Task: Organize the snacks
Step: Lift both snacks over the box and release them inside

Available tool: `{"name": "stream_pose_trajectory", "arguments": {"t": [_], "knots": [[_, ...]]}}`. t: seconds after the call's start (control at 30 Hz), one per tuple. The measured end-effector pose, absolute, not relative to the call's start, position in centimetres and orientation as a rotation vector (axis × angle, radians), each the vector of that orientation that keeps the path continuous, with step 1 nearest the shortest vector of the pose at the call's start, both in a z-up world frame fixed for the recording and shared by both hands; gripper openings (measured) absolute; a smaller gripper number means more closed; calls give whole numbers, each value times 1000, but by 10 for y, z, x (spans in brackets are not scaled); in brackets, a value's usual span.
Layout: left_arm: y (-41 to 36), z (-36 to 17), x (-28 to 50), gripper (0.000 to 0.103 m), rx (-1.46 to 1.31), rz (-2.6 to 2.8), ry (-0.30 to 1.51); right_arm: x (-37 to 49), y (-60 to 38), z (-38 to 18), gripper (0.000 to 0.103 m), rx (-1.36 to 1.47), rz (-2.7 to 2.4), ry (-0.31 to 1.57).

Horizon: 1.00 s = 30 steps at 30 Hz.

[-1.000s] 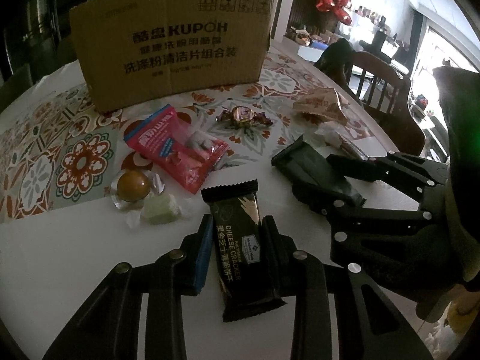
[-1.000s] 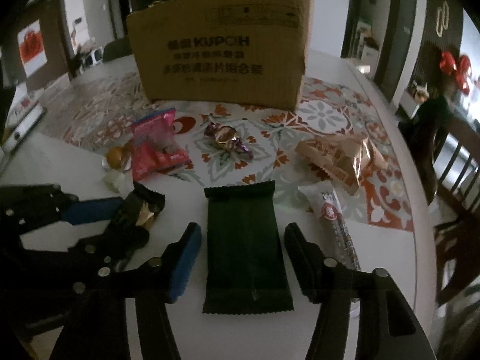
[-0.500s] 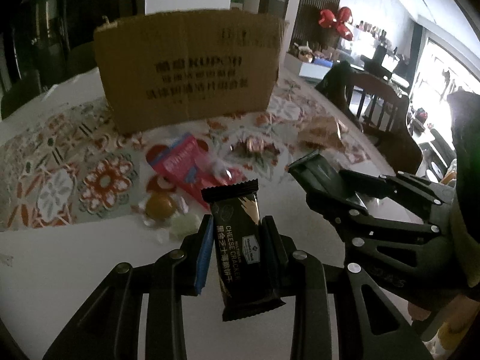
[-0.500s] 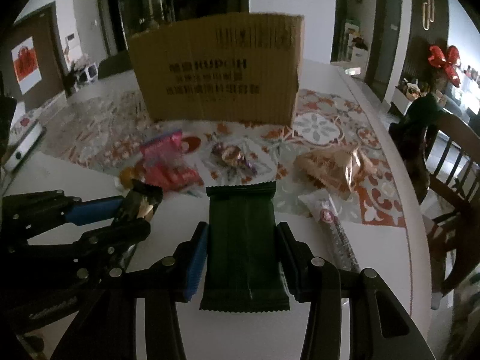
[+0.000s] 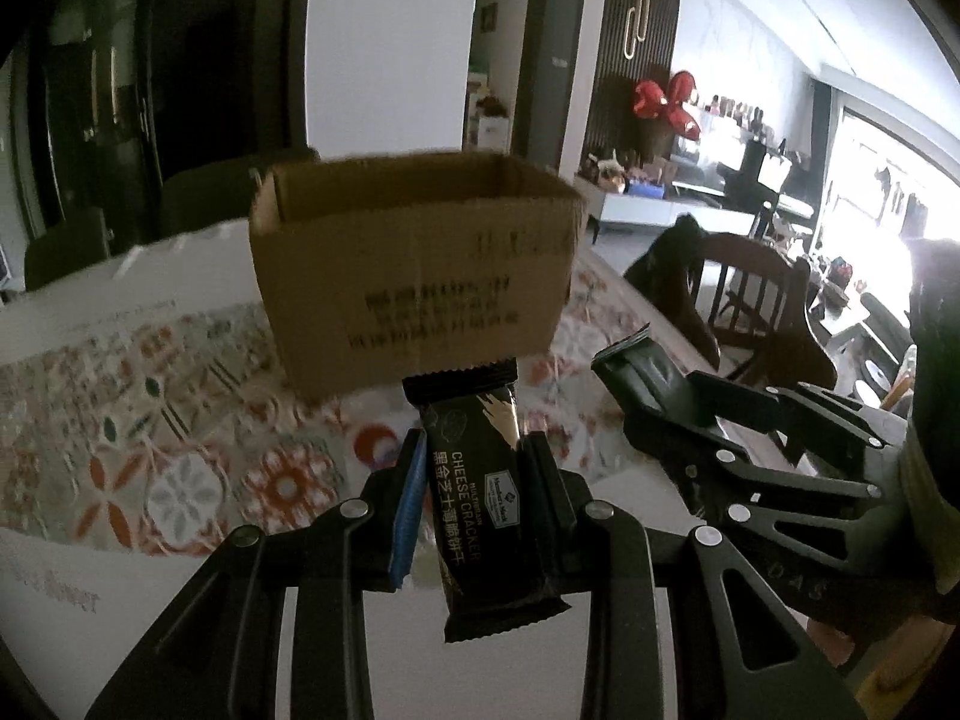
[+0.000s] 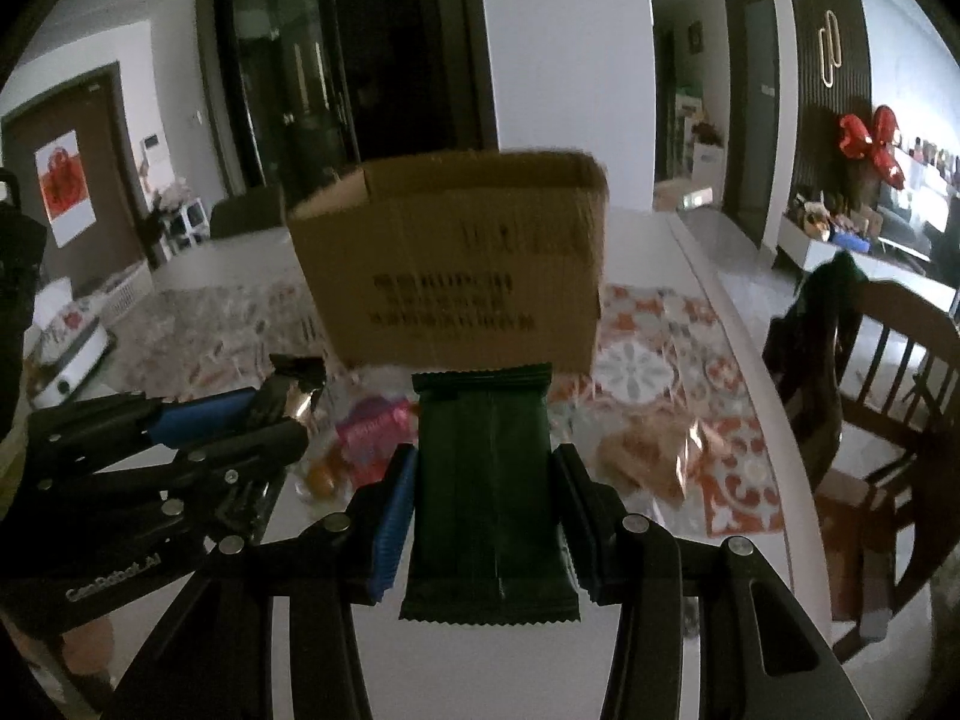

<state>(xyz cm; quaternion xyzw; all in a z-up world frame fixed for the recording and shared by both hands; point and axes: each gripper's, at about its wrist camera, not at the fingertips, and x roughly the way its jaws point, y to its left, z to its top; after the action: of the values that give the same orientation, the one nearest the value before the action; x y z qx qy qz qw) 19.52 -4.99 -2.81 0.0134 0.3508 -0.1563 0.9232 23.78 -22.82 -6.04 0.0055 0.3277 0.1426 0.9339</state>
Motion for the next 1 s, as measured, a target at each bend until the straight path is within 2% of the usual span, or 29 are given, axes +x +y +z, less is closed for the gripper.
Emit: {"name": "stream_pose_trajectory", "arguments": {"t": [0.5,1.0], "knots": [[-35,34,233,32,76,-257,530,272,-218,4,46,43,298,508],[-30,69,306,32,87,-269,520,343,-208,42,46,47,340,512]]}}
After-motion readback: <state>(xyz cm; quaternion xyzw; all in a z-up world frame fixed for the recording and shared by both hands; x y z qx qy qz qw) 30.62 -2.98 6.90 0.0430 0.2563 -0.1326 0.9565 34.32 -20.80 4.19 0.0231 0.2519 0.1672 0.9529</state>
